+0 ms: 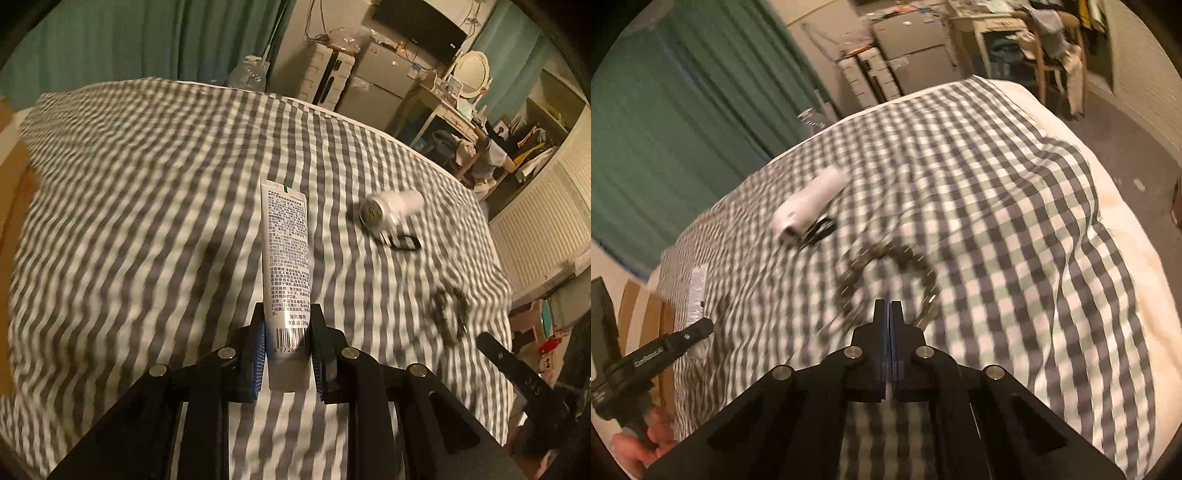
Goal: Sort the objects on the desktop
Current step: 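Carry the tube and bracelet into the cardboard box and release both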
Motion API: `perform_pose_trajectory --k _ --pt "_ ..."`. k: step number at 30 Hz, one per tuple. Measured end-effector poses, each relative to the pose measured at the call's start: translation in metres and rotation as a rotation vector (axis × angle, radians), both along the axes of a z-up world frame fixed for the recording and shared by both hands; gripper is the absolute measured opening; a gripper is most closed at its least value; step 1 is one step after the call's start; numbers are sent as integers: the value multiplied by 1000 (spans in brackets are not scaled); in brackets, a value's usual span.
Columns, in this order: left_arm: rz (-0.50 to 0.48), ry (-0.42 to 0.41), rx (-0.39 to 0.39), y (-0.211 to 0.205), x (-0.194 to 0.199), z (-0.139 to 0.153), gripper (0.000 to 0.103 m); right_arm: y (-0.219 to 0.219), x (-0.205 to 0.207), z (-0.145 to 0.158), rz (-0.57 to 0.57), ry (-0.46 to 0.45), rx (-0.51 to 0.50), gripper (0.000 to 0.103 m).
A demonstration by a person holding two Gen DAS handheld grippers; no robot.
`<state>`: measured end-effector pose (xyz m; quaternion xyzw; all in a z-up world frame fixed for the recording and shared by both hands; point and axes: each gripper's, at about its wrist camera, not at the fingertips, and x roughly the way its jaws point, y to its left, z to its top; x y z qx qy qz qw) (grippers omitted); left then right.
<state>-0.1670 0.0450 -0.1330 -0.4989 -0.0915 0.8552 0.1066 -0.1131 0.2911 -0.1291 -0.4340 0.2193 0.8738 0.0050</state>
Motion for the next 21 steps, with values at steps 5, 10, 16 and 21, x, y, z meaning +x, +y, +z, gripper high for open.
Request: perform_pose_trajectory --k 5,10,16,21 --pt "7 -14 -67 -10 53 -2 21 -19 38 26 47 20 7 1" --pt "9 -32 -46 -13 62 0 21 -24 60 41 55 20 4 5" --pt "-7 -4 -61 -4 62 -1 21 -17 34 18 -1 1 85 41" --pt "-3 -8 -73 3 44 -15 21 3 0 -5 -62 -17 85 41"
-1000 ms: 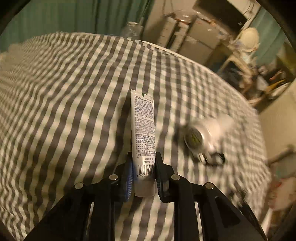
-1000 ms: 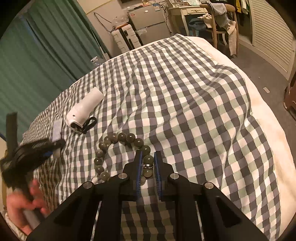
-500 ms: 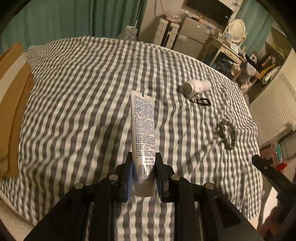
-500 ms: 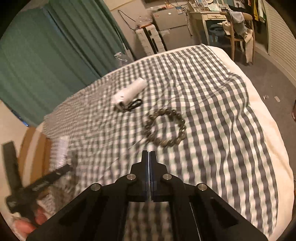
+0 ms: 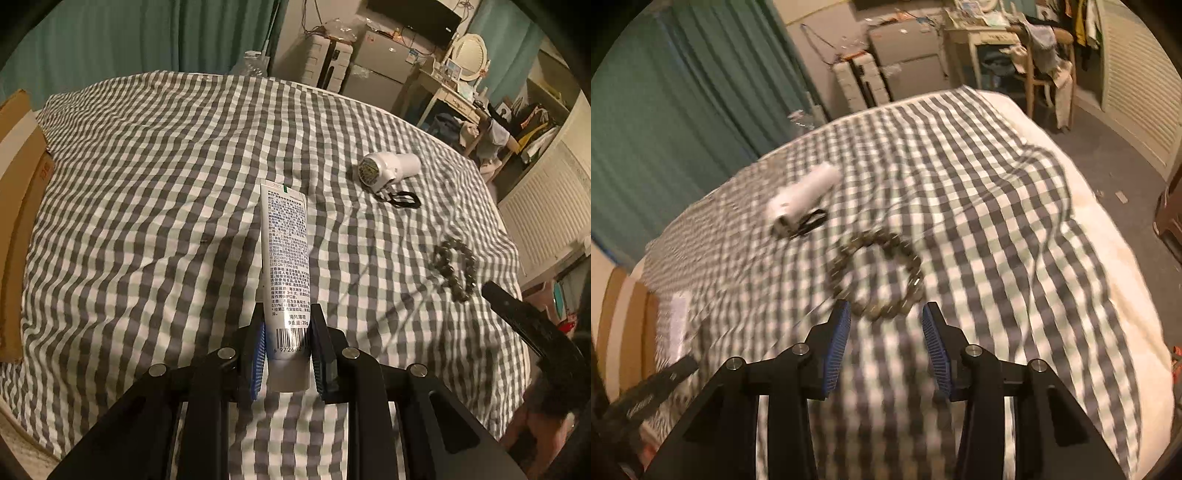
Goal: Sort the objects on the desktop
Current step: 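Carry the tube and bracelet into the cardboard box and release both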
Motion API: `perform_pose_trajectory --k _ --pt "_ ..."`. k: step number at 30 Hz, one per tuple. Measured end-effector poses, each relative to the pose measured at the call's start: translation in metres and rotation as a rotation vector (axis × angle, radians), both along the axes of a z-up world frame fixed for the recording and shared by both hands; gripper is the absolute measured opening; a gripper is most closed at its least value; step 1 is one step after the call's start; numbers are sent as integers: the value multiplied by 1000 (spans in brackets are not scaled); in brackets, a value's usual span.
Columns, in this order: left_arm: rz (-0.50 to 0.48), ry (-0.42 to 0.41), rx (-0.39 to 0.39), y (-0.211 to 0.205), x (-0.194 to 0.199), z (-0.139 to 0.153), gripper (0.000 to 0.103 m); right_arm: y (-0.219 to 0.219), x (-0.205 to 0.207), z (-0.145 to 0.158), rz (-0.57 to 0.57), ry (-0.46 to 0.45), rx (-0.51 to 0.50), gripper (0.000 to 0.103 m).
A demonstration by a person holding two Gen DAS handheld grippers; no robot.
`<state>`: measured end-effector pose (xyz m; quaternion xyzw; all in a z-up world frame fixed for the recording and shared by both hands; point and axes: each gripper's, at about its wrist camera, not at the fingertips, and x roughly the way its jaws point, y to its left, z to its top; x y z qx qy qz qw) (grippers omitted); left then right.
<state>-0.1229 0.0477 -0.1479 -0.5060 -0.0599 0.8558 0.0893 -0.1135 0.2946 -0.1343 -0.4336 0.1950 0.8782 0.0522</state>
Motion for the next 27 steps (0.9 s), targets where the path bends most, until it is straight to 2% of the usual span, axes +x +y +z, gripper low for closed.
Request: perform_pose_trajectory --k 1,3,4,7,9,14,18,20,22,27 --pt "0 -4 2 0 -3 -3 21 5 -12 -9 -13 -6 -9 41" --pt "2 -9 -4 0 -9 -10 21 8 -27 -22 -21 -23 -33 31" --pt "0 -8 -14 0 -12 -12 21 8 -33 -30 -28 -37 -37 15" --pt "16 -3 -35 -5 -17 -16 21 5 -26 -33 -50 10 -43 11" --pt "44 9 -5 -11 -17 -13 21 -3 -14 -25 -23 22 -84 11" --pt "64 67 22 -21 -9 13 21 -27 7 28 88 93 -149 11" --pt "100 127 67 -45 4 59 21 -64 31 78 176 151 -183 11" --pt "121 166 58 -59 9 83 21 -85 35 96 231 150 -193 11" --pt "191 225 -14 -78 16 113 21 -121 38 129 328 173 -175 11" --pt "369 314 11 -160 31 170 21 -215 24 203 544 262 -149 11"
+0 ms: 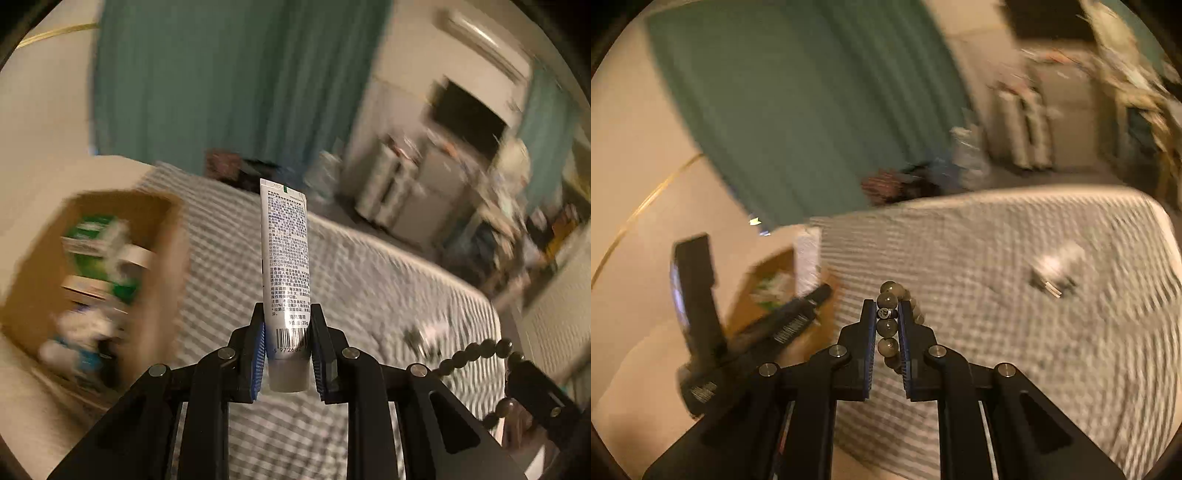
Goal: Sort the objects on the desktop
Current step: 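Carry the tube and bracelet into the cardboard box and release both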
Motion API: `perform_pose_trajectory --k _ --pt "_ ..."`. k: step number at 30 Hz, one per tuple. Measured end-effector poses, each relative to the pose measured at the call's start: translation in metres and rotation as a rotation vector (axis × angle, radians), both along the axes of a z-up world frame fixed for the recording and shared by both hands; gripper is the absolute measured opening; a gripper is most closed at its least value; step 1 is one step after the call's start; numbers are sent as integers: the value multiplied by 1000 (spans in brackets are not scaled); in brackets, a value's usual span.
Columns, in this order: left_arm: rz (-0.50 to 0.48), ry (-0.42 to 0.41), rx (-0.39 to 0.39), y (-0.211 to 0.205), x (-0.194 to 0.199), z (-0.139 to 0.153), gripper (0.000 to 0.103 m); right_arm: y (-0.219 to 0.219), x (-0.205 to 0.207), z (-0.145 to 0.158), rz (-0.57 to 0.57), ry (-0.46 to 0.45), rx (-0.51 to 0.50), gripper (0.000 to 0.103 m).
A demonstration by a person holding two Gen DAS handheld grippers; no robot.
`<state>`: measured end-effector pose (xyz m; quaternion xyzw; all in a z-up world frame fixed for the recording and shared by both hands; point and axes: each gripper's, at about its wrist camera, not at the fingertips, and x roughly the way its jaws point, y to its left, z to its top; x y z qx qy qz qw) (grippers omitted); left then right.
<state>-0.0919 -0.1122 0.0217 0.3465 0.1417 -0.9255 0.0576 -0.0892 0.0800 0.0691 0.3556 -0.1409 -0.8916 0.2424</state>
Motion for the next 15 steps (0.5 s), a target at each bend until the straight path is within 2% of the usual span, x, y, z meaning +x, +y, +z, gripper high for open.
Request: perform_pose_trajectory --k 3,6,9,13,14,15 --pt "114 -8 -7 -61 7 13 21 -65 -14 28 127 33 3 11" --pt "236 -54 -21 -121 14 3 22 -129 -36 33 236 31 4 11" --pt "330 -87 -3 -159 18 -14 21 -189 -58 15 309 -10 5 11" --pt "377 -152 20 -179 13 -39 22 -248 -78 -17 354 -70 14 12" --pt "386 -163 20 -180 11 -42 26 -252 -80 -21 351 -75 18 12" --pt "398 -175 15 -181 9 -44 40 -258 -84 -24 346 -66 34 13"
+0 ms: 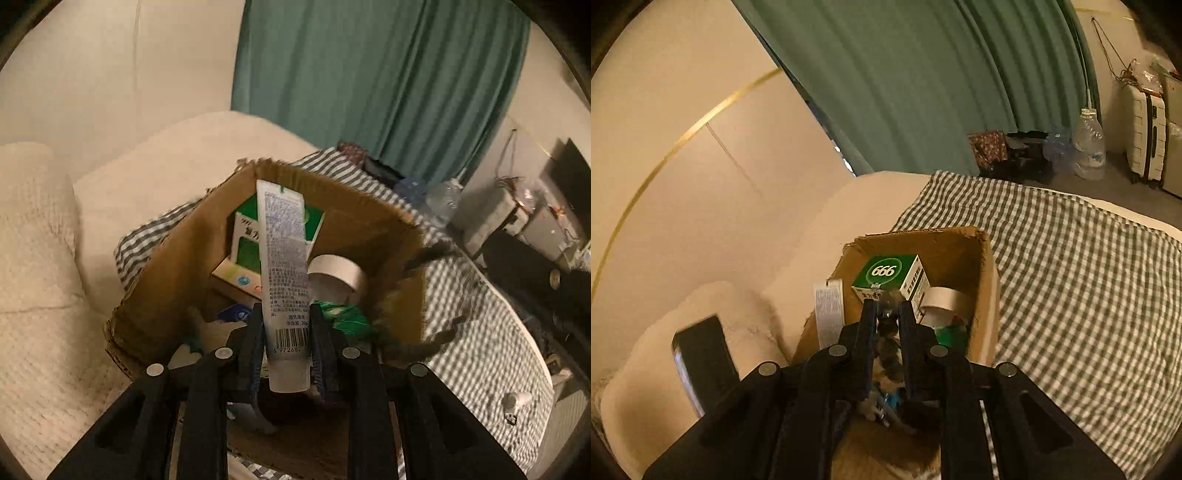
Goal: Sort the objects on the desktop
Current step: 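Carry the tube and bracelet into the cardboard box and release both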
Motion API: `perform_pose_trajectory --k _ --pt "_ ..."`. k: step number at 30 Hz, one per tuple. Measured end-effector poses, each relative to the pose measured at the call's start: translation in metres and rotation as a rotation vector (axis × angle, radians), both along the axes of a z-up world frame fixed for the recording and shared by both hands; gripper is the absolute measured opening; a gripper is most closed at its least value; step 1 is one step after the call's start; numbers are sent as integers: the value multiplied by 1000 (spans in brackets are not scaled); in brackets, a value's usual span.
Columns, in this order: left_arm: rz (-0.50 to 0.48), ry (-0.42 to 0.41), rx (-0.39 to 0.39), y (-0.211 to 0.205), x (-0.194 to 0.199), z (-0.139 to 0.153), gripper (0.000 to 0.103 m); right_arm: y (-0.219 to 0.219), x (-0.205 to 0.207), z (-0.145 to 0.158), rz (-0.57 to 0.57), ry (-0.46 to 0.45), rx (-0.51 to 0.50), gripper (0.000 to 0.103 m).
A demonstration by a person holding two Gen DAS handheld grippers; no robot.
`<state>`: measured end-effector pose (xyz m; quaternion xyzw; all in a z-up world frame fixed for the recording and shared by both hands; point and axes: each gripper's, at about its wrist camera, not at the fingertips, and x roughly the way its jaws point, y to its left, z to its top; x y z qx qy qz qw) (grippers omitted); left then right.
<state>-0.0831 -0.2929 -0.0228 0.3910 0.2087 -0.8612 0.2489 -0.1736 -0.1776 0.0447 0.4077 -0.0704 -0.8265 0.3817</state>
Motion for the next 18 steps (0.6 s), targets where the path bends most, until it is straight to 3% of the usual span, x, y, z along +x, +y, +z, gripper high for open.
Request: perform_pose_trajectory --k 1,2,3,4,9,14,18 --pt "2 -3 -1 1 -2 0 54 -2 -2 0 -13 15 12 24" --pt "8 -9 -10 3 -5 0 88 2 -3 1 -54 35 31 45" --pt "29 -21 -35 5 -6 2 103 8 -3 2 -81 47 32 56" --pt "47 -19 -61 9 -4 5 103 15 -3 6 -111 62 30 67" --pt "16 44 -90 35 -4 24 103 108 14 8 -302 165 63 67" --pt "-108 68 -129 97 -17 31 103 233 29 -15 -517 116 103 67" --pt "-262 77 -124 169 -28 10 103 331 49 -47 -687 88 184 67"
